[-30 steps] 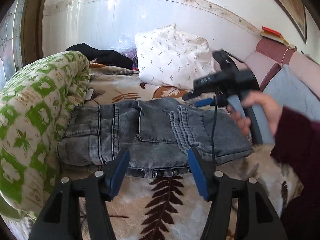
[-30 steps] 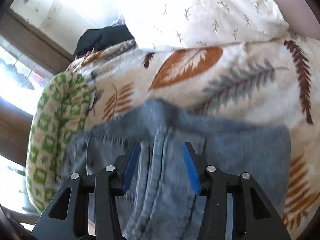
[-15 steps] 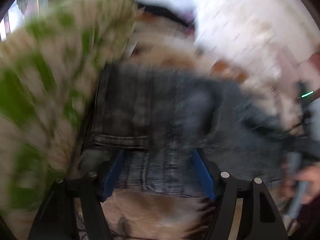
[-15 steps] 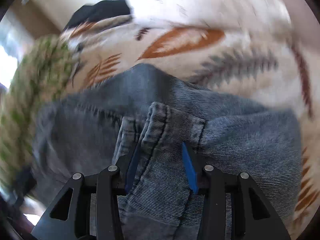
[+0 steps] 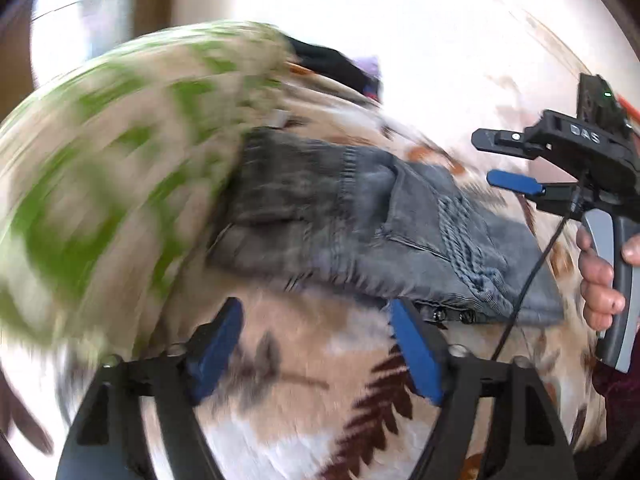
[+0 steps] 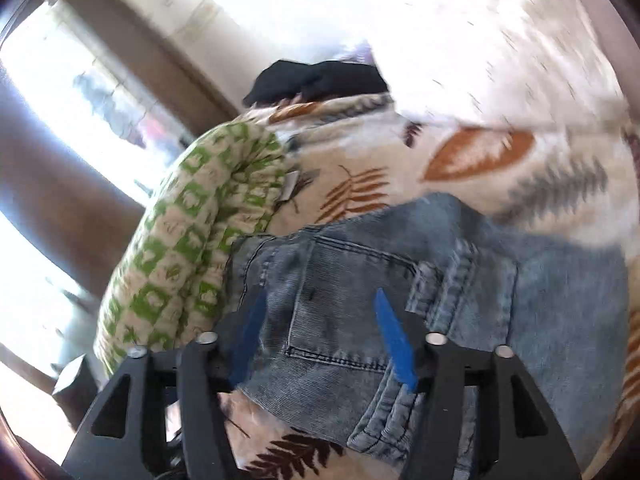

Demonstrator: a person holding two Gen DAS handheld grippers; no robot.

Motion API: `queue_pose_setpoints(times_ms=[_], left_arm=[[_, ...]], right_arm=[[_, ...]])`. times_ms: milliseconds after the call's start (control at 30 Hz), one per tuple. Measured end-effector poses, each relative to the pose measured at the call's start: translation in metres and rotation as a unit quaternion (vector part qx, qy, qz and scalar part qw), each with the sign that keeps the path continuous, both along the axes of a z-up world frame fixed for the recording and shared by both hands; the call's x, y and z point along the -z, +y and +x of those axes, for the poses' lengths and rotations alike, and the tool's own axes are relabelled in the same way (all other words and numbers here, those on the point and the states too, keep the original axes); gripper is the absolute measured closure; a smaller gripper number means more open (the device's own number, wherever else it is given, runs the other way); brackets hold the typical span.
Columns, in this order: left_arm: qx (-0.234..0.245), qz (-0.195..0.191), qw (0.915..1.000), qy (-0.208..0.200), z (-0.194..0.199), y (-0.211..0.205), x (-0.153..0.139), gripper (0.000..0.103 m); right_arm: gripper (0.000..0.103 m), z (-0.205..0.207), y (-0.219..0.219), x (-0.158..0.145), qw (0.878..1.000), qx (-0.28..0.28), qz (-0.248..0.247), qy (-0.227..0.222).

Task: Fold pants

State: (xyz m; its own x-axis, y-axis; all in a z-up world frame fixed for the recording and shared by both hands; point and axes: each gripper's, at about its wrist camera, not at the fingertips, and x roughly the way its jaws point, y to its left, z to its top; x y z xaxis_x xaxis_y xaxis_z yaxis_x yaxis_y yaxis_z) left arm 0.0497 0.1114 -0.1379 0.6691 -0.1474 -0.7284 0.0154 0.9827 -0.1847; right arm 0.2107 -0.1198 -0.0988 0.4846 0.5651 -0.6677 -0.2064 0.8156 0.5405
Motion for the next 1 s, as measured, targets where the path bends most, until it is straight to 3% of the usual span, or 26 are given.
queue_pose_setpoints(times_ms=[33,167,267,400,467,633,767,833,867,900,933,1000], left_arm=[[-0.026,-0.005,0.9997,-0.002,-0.006,-0.001,0.004,0.009],[-0.089,-0.042,0.9948,0.028,-0.006,-0.006,0.02,0.009],[-0.14,-0.062,0.9878,0.029,0.005,-0.002,0.022,0.008],[-0.219,-0.117,0.9678,0.042,0.019,0.016,0.031,0.008],[-0.251,-0.119,0.9601,0.033,0.024,0.022,0.032,0.007],[-0.281,-0.13,0.9505,0.031,0.037,0.033,0.041,0.006],[-0.278,-0.127,0.9515,0.03,0.049,0.04,0.05,0.0],[-0.275,-0.128,0.9527,0.024,0.049,0.04,0.05,0.0],[-0.27,-0.129,0.9538,0.023,0.056,0.041,0.051,0.0],[-0.266,-0.131,0.9548,0.02,0.057,0.043,0.052,0.0],[-0.263,-0.133,0.9554,0.017,0.059,0.045,0.053,0.0],[-0.259,-0.14,0.9557,0.012,0.06,0.048,0.054,0.001]], right_arm=[[0.038,0.008,0.006,-0.001,1.0,-0.016,0.002,0.009],[0.038,0.051,0.046,-0.004,0.997,-0.071,-0.005,0.042],[0.035,0.069,0.076,-0.002,0.992,-0.115,-0.039,0.032],[0.032,0.098,0.113,0.017,0.985,-0.153,-0.074,0.031],[0.032,0.111,0.134,0.028,0.978,-0.182,-0.101,0.026],[0.03,0.127,0.171,0.05,0.966,-0.235,-0.11,0.021],[0.028,0.134,0.195,0.081,0.957,-0.257,-0.123,0.053],[0.037,0.132,0.201,0.094,0.954,-0.252,-0.151,0.057],[0.05,0.129,0.2,0.093,0.955,-0.25,-0.157,0.041],[0.071,0.129,0.197,0.092,0.955,-0.251,-0.153,0.042],[0.083,0.129,0.193,0.091,0.956,-0.251,-0.144,0.051],[0.09,0.125,0.183,0.085,0.959,-0.24,-0.146,0.046]])
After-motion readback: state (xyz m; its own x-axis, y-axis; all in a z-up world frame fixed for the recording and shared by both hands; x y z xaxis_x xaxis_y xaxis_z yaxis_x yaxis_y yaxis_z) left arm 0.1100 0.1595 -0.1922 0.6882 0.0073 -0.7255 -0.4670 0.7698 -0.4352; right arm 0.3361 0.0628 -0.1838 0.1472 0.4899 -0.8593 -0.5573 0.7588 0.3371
